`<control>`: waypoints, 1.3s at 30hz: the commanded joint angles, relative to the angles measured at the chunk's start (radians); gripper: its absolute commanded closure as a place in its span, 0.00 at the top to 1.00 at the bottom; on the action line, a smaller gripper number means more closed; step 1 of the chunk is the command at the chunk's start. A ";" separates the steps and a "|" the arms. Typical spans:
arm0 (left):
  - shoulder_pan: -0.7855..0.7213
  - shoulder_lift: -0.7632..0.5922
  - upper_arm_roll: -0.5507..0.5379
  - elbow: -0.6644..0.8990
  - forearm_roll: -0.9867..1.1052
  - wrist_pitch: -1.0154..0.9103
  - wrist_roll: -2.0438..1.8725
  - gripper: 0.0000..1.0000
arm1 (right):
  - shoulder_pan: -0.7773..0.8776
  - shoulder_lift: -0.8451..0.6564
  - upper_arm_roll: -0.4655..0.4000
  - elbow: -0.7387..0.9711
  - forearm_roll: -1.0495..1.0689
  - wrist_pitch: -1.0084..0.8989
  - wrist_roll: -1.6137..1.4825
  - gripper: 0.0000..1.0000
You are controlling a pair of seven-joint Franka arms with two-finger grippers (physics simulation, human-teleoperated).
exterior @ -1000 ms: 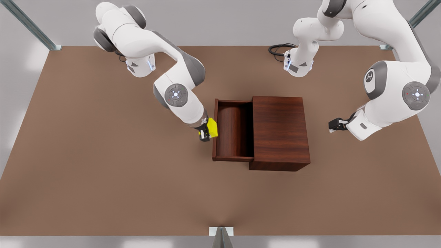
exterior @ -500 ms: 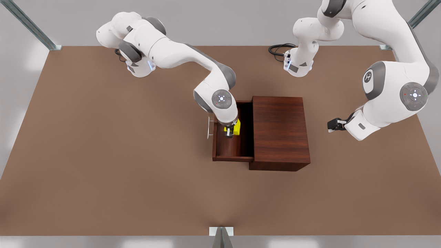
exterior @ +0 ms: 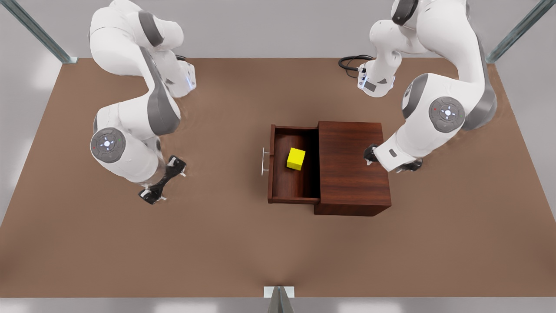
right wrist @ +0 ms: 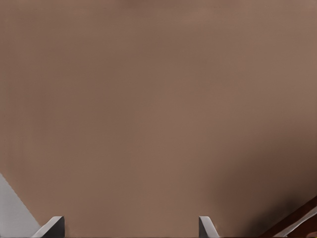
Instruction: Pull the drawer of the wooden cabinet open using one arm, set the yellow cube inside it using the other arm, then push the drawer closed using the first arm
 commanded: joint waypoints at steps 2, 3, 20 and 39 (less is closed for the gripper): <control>-0.229 0.117 -0.013 0.131 0.121 0.035 -0.847 1.00 | -0.181 -0.155 0.001 -0.293 -0.048 0.217 -1.721 1.00; -0.279 0.154 -0.011 0.169 0.144 0.038 -0.946 1.00 | -0.201 -0.212 -0.007 -0.383 -0.046 0.224 -2.072 1.00; -0.612 0.536 0.038 0.248 0.331 0.673 -1.671 1.00 | -0.203 -0.258 -0.062 -0.486 -0.077 0.153 -2.475 1.00; -0.582 0.554 0.032 0.160 0.244 0.528 -1.153 1.00 | -0.203 -0.256 -0.062 -0.485 -0.080 0.153 -2.473 1.00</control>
